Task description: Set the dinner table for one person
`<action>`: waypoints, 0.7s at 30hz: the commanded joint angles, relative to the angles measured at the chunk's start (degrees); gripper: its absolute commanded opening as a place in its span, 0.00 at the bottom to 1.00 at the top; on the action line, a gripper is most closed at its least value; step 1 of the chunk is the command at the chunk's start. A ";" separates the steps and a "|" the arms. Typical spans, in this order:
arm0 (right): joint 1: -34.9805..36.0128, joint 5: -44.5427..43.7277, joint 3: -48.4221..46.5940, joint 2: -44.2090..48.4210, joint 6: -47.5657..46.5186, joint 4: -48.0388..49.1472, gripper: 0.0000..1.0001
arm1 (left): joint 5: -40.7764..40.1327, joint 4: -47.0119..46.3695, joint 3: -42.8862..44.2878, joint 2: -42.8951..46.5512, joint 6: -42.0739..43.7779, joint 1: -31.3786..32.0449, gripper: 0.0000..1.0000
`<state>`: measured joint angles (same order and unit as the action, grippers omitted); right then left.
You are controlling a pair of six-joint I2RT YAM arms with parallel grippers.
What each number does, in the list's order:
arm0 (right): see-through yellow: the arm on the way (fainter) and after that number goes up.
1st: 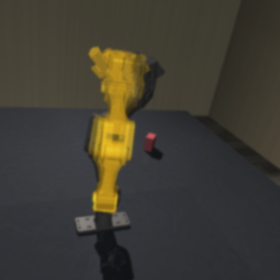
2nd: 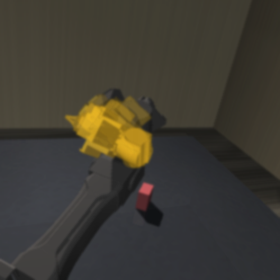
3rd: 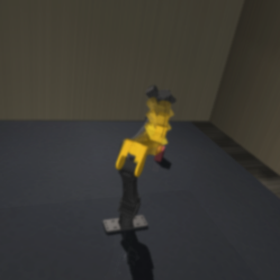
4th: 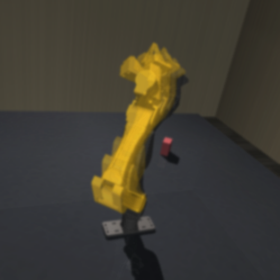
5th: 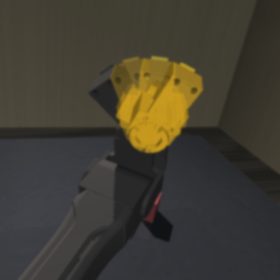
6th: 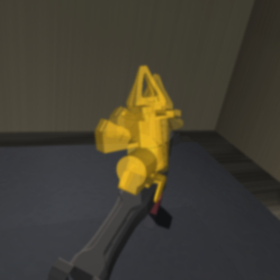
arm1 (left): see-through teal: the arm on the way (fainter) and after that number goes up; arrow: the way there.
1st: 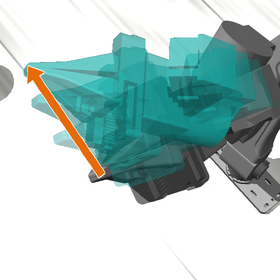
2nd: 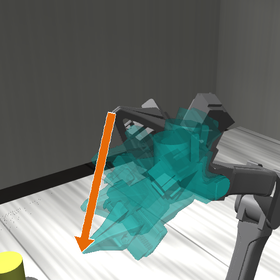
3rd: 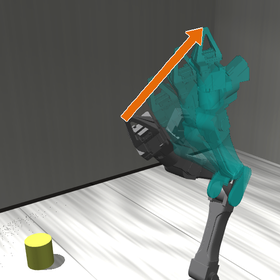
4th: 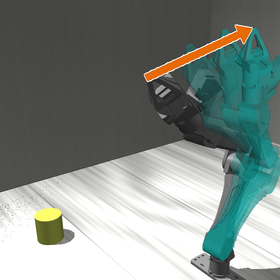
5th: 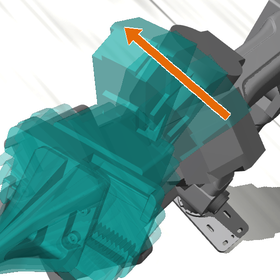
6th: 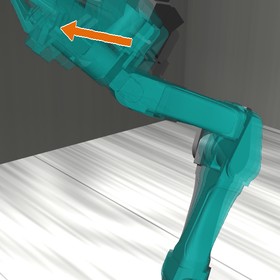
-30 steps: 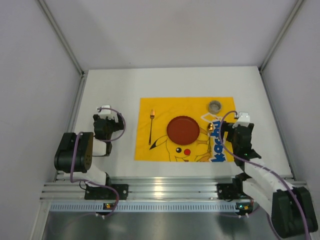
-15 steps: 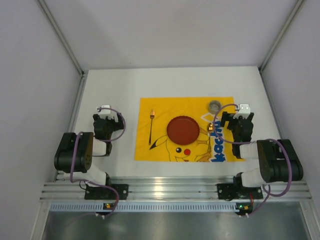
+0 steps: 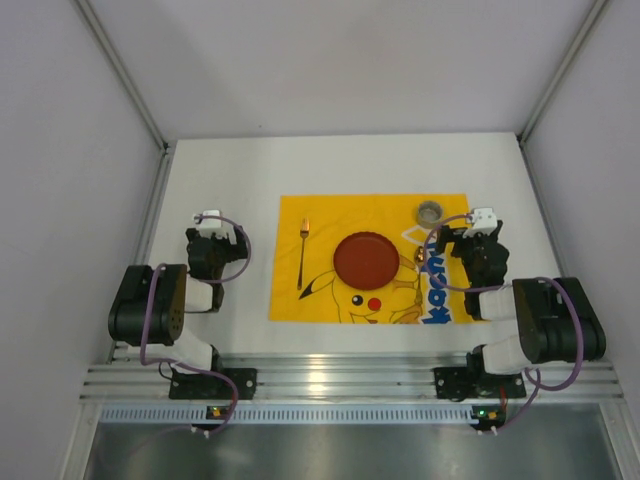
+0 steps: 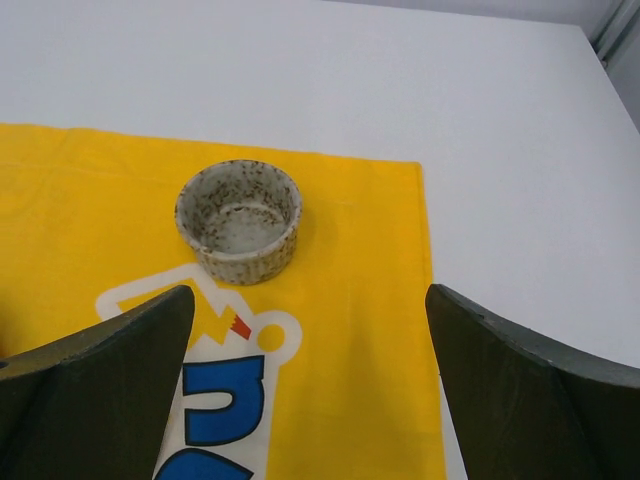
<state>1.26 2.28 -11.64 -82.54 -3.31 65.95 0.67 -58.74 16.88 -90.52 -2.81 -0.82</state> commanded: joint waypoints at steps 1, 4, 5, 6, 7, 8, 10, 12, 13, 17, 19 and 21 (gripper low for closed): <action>-0.55 2.55 -1.19 -0.16 -0.56 3.40 1.00 | 1.27 -4.28 1.22 0.34 0.52 0.03 0.98; -0.55 0.53 -1.89 -0.34 0.32 2.43 1.00 | 1.27 -4.28 1.13 0.34 0.61 0.03 0.99; -0.64 0.01 -1.98 -0.25 0.41 2.25 1.00 | 1.27 -4.28 1.13 0.34 0.52 -0.06 0.98; -0.55 0.00 -1.98 -0.25 0.41 2.16 1.00 | 1.27 -4.28 1.13 0.26 0.61 0.03 0.98; -0.55 0.09 -1.98 -0.25 0.41 2.16 1.00 | 1.27 -4.28 1.13 0.34 0.52 0.03 0.99; -0.64 0.09 -1.98 -0.34 0.41 2.16 1.00 | 1.27 -4.28 1.13 0.26 0.52 0.03 0.98; -0.64 0.09 -1.98 -0.34 0.41 2.16 1.00 | 1.27 -4.28 1.13 0.34 0.61 0.03 0.98; -0.64 0.09 -1.98 -0.34 0.41 2.07 1.00 | 1.27 -4.28 1.13 0.34 0.61 0.03 0.99; -0.55 0.00 -1.98 -0.25 0.41 2.16 1.00 | 1.27 -4.28 1.13 0.26 0.61 0.03 0.98; -0.64 0.09 -2.07 -0.34 0.41 2.16 1.00 | 1.27 -4.28 1.13 0.34 0.52 0.03 0.98; -0.64 0.00 -1.98 -0.34 0.41 2.16 1.00 | 1.35 -4.28 1.13 0.26 0.52 0.03 0.98; -0.73 0.00 -1.98 -0.25 0.41 2.07 1.00 | 1.35 -4.28 1.13 0.34 0.52 -0.06 0.98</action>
<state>1.26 1.85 -11.70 -82.56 -3.38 65.95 0.67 -58.74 16.88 -90.52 -2.81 -0.82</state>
